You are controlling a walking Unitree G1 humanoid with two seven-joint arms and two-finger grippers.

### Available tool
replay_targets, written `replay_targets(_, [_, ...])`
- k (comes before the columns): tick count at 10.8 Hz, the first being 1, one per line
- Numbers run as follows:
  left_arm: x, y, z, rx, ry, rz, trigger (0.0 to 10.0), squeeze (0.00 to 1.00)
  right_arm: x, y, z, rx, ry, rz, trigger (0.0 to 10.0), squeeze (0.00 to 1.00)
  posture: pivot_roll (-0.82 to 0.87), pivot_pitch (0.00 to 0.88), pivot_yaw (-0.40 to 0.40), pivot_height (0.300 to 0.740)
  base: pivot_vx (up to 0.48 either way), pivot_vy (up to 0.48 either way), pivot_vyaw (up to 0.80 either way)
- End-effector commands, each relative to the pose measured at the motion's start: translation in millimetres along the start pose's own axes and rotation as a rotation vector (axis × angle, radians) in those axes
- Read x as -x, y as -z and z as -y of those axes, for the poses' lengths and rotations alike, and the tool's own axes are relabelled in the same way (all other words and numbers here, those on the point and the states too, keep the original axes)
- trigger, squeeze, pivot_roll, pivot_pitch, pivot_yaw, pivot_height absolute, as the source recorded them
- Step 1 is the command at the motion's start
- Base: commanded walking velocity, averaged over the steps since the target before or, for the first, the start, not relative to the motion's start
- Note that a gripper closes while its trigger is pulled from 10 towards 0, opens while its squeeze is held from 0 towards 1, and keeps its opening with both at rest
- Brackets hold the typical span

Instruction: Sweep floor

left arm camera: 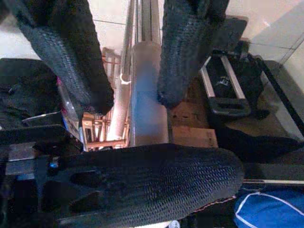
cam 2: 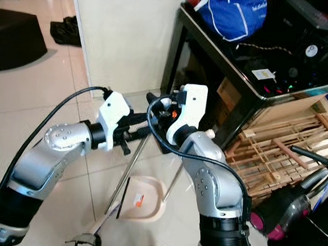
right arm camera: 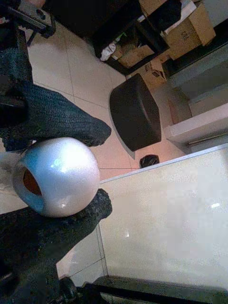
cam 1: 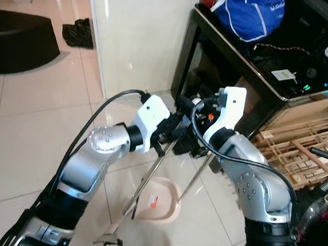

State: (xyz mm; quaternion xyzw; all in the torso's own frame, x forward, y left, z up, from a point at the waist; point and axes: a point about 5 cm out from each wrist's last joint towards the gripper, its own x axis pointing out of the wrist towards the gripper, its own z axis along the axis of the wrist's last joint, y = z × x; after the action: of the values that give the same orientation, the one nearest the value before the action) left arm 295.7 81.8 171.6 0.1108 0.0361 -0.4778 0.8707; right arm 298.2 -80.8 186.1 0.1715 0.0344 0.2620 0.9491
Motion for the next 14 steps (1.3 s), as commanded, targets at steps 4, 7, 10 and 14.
replay_targets(4, [-8.6, -4.9, -10.3, -0.029, -0.071, 0.008, 10.0, 1.0, -2.9, -10.0, -7.1, -0.01, -0.044, 0.034, 0.0, 0.0, 0.15, 0.087, -0.113, 0.74, 0.0, 0.0, 0.0])
replay_targets(7, [-13.9, 2.4, -16.2, 0.013, -0.081, -0.028, 10.0, 0.84, -2.9, -10.7, -7.4, -0.009, -0.046, 0.036, 0.0, 0.0, 0.15, 0.078, -0.112, 0.74, 0.0, 0.0, 0.0])
replay_targets(10, [-21.2, 5.9, -12.2, 0.028, -0.019, -0.037, 8.5, 0.0, -2.3, -10.6, -7.7, -0.008, -0.047, 0.036, 0.0, 0.0, 0.14, 0.07, -0.109, 0.74, 0.0, 0.0, 0.0])
replay_targets(14, [-24.5, 6.7, -12.4, 0.035, 0.016, -0.038, 0.0, 0.0, -1.9, -11.4, -8.0, -0.007, -0.047, 0.038, 0.0, 0.0, 0.14, 0.074, -0.108, 0.74, 0.0, 0.0, 0.0])
